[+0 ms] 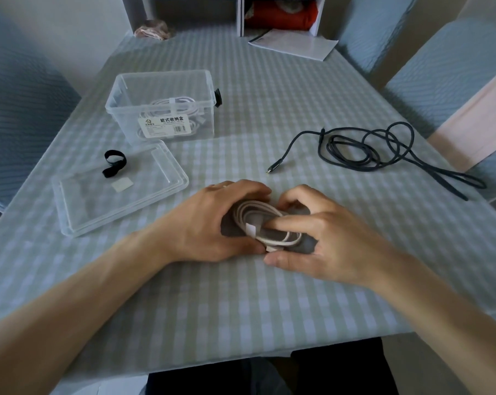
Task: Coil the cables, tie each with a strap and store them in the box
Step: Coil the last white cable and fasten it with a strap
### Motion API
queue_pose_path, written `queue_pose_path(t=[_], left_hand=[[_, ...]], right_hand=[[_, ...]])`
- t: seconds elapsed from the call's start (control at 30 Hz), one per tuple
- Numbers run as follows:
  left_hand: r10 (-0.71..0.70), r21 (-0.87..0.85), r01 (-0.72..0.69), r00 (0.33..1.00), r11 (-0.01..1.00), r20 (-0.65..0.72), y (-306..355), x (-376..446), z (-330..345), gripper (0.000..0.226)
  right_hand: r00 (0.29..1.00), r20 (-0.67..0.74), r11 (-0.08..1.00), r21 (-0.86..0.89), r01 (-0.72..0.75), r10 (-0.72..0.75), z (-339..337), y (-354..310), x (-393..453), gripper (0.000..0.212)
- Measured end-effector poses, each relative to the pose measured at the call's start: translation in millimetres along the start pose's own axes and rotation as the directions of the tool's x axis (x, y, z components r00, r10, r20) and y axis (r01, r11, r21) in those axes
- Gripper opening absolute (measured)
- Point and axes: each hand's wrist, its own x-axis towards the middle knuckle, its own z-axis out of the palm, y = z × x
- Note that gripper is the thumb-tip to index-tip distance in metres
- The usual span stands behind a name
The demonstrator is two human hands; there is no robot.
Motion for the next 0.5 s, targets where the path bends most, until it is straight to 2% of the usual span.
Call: queue_pose_path(t=[0.1,0.33,0.5], left_hand=[[-0.005,0.006,0.005,1.0,1.0,0.001,0.8,0.1,0.4,0.078],[0.051,-0.027,-0.052,0.999,0.998,-0.013,-1.9,-3.3,0.5,0.062],[0.034,-0.076,-0.04,0.996,0.996,-0.076,-2.6,-14.0,-3.7,0.055]], right_hand=[[1.0,-0.017,1.0,-0.012,0.016,-0.016,-2.6,2.4,1.9,0.048],[0.995,-0.041,0.989,-0.121,0.084,-0.09,2.0,4.1,3.4,0.046],[0.989,-0.034,0.971,-0.197,0.137,-0.147,2.6,4.7,2.9,0.046]])
